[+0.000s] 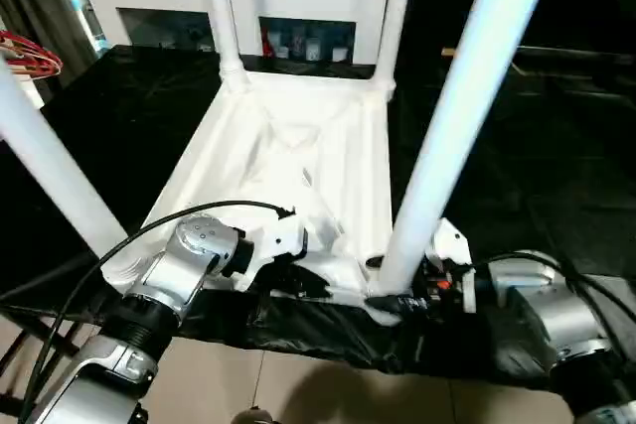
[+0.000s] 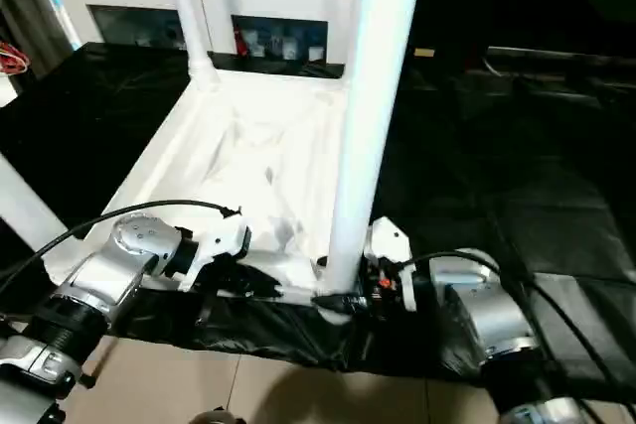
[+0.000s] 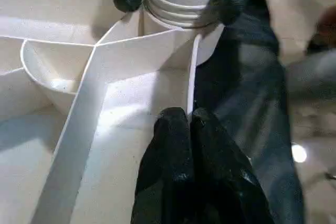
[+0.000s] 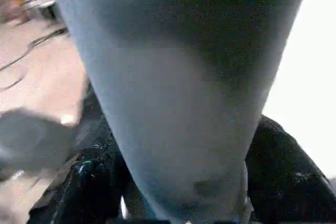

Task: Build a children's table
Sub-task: Rotate leg to tighten

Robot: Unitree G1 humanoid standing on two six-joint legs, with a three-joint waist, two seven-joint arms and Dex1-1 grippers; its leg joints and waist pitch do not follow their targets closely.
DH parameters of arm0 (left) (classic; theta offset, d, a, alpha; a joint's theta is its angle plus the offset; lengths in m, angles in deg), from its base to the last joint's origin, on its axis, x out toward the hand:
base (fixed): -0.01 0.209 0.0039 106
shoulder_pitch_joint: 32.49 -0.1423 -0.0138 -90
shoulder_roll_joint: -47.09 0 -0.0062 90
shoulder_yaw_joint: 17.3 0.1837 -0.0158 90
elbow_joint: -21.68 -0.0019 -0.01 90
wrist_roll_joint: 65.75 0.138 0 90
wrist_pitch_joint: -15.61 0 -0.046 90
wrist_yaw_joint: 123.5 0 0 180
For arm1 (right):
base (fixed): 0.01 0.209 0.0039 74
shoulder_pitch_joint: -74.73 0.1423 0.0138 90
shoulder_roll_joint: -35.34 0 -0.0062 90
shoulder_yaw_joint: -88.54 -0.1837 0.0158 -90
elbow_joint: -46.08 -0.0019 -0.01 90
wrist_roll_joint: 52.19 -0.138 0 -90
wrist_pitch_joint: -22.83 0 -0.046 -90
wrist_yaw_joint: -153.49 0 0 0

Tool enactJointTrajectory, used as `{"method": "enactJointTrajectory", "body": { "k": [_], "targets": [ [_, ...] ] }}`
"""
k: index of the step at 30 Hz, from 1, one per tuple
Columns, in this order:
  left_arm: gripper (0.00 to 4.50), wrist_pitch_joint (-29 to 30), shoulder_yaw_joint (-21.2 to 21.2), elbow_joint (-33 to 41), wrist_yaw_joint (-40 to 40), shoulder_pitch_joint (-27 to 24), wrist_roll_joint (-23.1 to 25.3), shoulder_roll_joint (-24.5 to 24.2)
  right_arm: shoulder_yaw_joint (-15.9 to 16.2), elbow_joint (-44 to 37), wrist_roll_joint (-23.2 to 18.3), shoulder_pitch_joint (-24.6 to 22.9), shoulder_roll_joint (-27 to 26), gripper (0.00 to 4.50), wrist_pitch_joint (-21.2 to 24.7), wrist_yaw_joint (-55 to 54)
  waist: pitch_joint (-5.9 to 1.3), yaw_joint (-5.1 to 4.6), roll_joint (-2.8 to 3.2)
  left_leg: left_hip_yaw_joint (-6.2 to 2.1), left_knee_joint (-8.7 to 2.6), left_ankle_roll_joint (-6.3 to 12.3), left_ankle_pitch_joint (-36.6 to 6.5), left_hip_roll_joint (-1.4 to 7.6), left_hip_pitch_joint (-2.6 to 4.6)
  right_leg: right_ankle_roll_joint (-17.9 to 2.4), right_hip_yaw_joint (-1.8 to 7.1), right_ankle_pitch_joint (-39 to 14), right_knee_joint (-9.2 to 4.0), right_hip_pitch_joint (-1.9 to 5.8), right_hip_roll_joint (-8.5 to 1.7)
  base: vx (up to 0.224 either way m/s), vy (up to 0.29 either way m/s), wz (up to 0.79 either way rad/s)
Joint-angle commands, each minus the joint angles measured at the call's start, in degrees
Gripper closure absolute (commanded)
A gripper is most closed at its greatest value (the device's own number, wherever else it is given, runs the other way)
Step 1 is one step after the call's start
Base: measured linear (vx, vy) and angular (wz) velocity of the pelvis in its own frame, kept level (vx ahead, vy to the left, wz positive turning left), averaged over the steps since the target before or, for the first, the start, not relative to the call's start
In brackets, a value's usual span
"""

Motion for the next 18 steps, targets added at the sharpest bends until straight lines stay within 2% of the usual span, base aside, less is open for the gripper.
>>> {"method": "enactJointTrajectory", "body": {
  "k": [1, 3, 4, 5, 7, 9, 10, 12, 13, 15, 16, 18],
  "targets": [
    [4.5, 1.0, 0.3, -0.6, -8.7, 2.4, 0.8, 4.8, 3.1, -0.7, -0.5, 0.6, -5.8, 1.87, -0.5, -4.3, -2.51, -0.56, -0.73, -0.85, -4.34, 1.08, -17.8, 2.45, 0.16, -7.6, 2.93, -25.6, -5.21, 1.87, -4.19, 0.0, 0.0, 0.0],
    [4.5, 1.5, -0.2, -1.2, -11.6, 2.9, 1.0, 6.4, 1.7, 1.2, 0.1, 0.8, -8.1, 1.87, -1.1, -9.3, -2.45, -1.22, -0.82, -1.0, -4.4, 0.23, -19.6, 2.25, 0.45, -6.3, 2.75, -29.5, -5.75, 1.79, -4.42, 0.0, 0.0, 0.0],
    [4.5, 1.5, -0.5, -1.6, -13.6, 3.1, 1.3, 7.3, 0.9, 2.4, 0.6, 1.2, -9.3, 1.88, -0.4, -12.6, -2.52, -1.54, -0.72, -1.14, -4.4, 0.22, -19.5, 2.18, 0.36, -5.8, 2.73, -30.0, -5.82, 1.94, -4.44, 0.0, 0.0, 0.0],
    [4.5, 1.6, -0.6, -2.0, -15.2, 3.4, 1.6, 8.2, 0.0, 3.5, 0.9, 1.4, -10.5, 1.88, 0.1, -15.6, -2.55, -1.96, -0.79, -1.07, -4.37, 0.31, -19.3, 2.19, 0.32, -6.0, 2.78, -29.2, -5.85, 1.73, -4.35, 0.0, 0.0, 0.0],
    [4.5, 1.8, -0.6, -2.0, -16.2, 3.4, 1.8, 8.7, -0.6, 4.1, 1.0, 1.5, -11.4, 1.88, 0.0, -17.4, -2.57, -2.0, -0.55, -1.13, -4.36, 0.32, -19.3, 2.14, 0.37, -6.0, 2.72, -29.1, -5.86, 1.77, -4.35, 0.0, 0.0, 0.0],
    [4.5, 2.2, -0.7, -2.8, -21.1, 3.8, 3.3, 11.2, -2.7, 7.1, 2.1, 2.5, -14.6, 1.88, 0.9, -25.1, -2.61, -2.42, -0.61, -0.97, -4.39, 0.78, -18.2, 2.24, 0.16, -6.8, 2.93, -25.9, -5.61, 1.78, -4.15, 0.0, 0.0, 0.0],
    [4.5, 2.2, -0.8, -3.0, -21.9, 3.9, 3.5, 11.6, -2.9, 7.6, 2.4, 2.7, -15.0, 1.88, 0.8, -26.3, -2.67, -2.46, -0.19, -1.08, -4.36, 0.45, -18.1, 2.23, 0.16, -7.1, 2.9, -25.4, -5.42, 1.79, -4.19, 0.0, 0.0, 0.0],
    [4.5, 2.5, -0.8, -3.4, -24.5, 4.0, 4.3, 13.0, -4.1, 9.8, 3.2, 3.7, -16.9, 1.88, 1.4, -31.2, -2.82, -2.81, -0.36, -1.07, -4.4, -0.06, -17.5, 2.17, 0.07, -7.5, 2.84, -23.8, -5.28, 1.99, -4.09, 0.0, 0.0, 0.0],
    [4.5, 2.8, -0.5, -3.8, -27.8, 4.0, 5.4, 14.8, -5.4, 13.0, 4.3, 5.7, -19.3, 1.88, 1.7, -37.4, -2.86, -2.99, 0.16, -1.04, -4.39, -0.14, -17.2, 2.27, 0.07, -8.1, 2.95, -21.0, -5.05, 1.97, -3.99, 0.0, 0.0, 0.0],
    [4.5, 2.7, -0.2, -3.9, -28.9, 3.9, 5.9, 15.4, -5.2, 14.1, 5.2, 6.5, -19.9, 1.88, 1.2, -38.9, -2.91, -3.15, -0.08, -0.89, -4.29, 0.04, -16.6, 2.01, -0.02, -8.5, 2.86, -19.8, -4.99, 2.17, -3.88, 0.0, 0.0, 0.0],
    [4.5, 2.2, 0.4, -4.5, -31.3, 4.0, 7.2, 16.0, -4.5, 15.0, 6.6, 7.4, -20.6, 1.88, -0.5, -40.7, -2.97, -3.09, 0.15, -0.85, -4.21, 0.15, -16.5, 1.99, 0.0, -8.4, 2.88, -19.7, -4.99, 2.14, -3.93, 0.0, 0.0, 0.0],
    [4.5, 1.9, 0.8, -4.5, -31.1, 3.9, 7.4, 16.0, -4.7, 15.0, 6.3, 7.6, -20.8, 1.88, -0.9, -40.7, -3.02, -2.97, 0.16, -0.77, -4.21, 0.79, -16.0, 2.0, 0.01, -8.2, 2.93, -19.0, -5.08, 2.22, -3.85, 0.0, 0.0, 0.0]
  ]
}}
